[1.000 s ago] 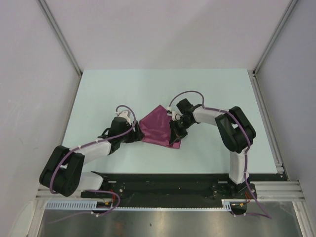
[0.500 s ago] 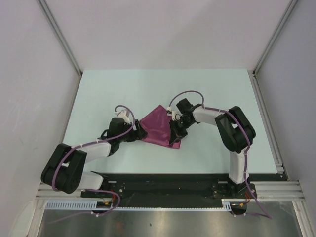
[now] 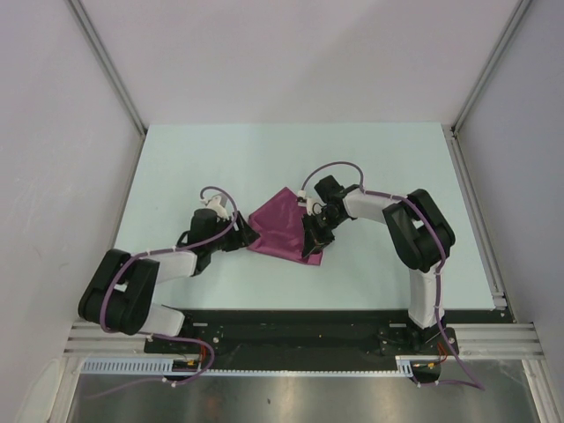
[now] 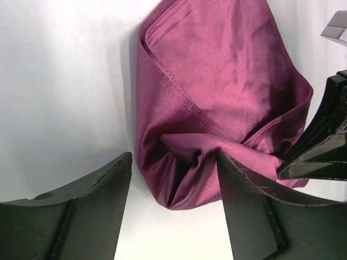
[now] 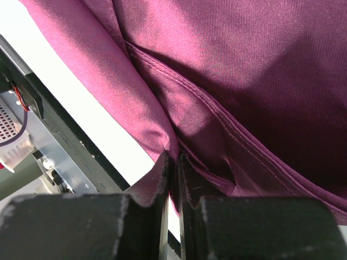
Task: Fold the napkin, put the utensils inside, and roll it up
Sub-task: Roll the napkin with the utensil
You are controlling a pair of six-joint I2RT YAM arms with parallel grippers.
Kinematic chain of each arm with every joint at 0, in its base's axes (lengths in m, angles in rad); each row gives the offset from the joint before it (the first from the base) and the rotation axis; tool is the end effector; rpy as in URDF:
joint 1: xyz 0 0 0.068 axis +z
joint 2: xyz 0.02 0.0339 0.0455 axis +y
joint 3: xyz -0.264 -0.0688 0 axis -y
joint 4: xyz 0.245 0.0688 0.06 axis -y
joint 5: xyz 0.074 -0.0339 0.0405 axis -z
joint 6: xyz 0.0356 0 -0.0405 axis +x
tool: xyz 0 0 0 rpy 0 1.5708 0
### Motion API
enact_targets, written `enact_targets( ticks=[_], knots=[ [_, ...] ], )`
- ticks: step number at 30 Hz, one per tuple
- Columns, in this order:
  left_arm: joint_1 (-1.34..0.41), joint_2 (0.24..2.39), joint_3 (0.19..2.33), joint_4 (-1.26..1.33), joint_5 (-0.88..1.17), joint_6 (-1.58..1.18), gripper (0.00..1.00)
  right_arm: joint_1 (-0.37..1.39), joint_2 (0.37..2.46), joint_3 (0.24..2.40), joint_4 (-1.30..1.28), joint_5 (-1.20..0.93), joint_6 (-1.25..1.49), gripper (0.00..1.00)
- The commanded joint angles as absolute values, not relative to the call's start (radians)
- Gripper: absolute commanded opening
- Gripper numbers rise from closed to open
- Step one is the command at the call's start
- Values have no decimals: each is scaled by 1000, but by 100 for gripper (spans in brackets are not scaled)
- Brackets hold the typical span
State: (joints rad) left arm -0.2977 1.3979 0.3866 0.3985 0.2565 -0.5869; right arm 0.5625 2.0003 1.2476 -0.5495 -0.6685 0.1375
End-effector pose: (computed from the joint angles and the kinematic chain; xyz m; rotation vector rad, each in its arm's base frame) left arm 0.2308 -0.0803 0.1354 -0.1762 2.2623 -0.7672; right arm 0.3070 0.2196 0.1315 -0.7517 2.8325 1.0906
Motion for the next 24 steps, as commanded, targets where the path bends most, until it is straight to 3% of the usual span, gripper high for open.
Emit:
enact_targets(
  ticks=[1, 7, 16, 19, 24],
  knots=[
    [-291, 1454, 359, 416, 310, -591, 69, 571, 2042, 1250, -587, -609, 101, 7],
    [-291, 1516, 360, 500, 362, -601, 56, 572, 2040, 1258, -600, -607, 97, 7],
    [-291, 1532, 377, 466, 354, -578, 21, 571, 2042, 1281, -614, -626, 95, 9],
    [-291, 1549, 400, 420, 360, -558, 12, 571, 2014, 1305, -636, -623, 94, 19],
    [-291, 1555, 434, 336, 371, -520, 7, 571, 1950, 1412, -721, -571, 80, 46]
  ],
)
